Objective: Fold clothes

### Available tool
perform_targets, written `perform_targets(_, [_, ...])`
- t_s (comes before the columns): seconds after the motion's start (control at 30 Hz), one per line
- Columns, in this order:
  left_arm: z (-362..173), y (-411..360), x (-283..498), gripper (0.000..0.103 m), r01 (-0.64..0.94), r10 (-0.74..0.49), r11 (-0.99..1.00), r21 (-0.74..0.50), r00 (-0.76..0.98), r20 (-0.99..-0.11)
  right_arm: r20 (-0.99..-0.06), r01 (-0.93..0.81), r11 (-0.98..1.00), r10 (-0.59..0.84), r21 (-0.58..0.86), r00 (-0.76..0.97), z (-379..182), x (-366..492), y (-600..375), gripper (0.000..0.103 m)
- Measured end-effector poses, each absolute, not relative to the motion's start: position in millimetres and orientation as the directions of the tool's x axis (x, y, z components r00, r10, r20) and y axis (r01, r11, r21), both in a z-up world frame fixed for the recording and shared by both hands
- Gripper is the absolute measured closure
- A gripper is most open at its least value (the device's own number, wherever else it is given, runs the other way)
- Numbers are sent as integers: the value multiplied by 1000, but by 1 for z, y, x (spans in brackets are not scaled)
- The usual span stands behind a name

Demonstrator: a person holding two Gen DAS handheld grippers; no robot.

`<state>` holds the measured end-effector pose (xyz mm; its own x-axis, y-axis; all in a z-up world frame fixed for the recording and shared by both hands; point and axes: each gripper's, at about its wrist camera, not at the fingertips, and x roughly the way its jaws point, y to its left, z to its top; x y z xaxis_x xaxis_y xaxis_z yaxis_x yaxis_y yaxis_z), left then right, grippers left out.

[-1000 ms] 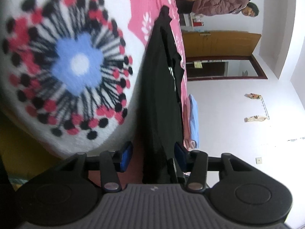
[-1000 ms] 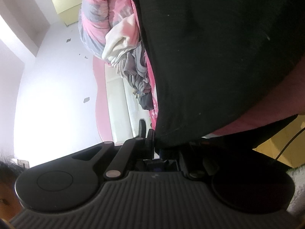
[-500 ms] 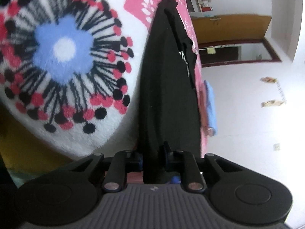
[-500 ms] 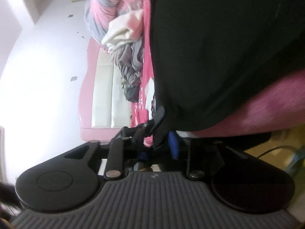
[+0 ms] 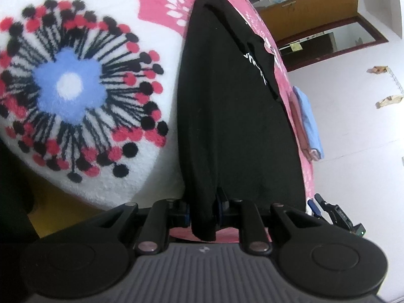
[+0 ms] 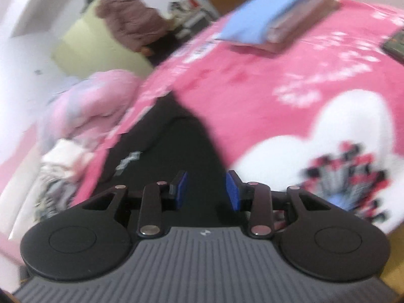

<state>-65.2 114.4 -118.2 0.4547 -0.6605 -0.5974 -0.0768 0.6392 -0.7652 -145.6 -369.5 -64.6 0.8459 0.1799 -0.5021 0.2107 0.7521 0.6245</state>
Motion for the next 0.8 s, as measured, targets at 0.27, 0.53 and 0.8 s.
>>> perform_targets(0.27, [-107, 105, -75, 86, -64, -615, 695, -716, 462, -639, -498, 183, 688, 290, 702, 818, -92, -169, -389, 73])
perform_targets(0.53, [-103, 109, -91, 91, -43, -582, 736, -676, 469, -664, -563, 165, 719, 358, 675, 745, -92, -182, -364, 93])
perform_targets(0.8, [-82, 101, -97, 97, 14, -577, 747, -665, 512, -636, -470, 114, 687, 357, 718, 807, -81, -200, -354, 102])
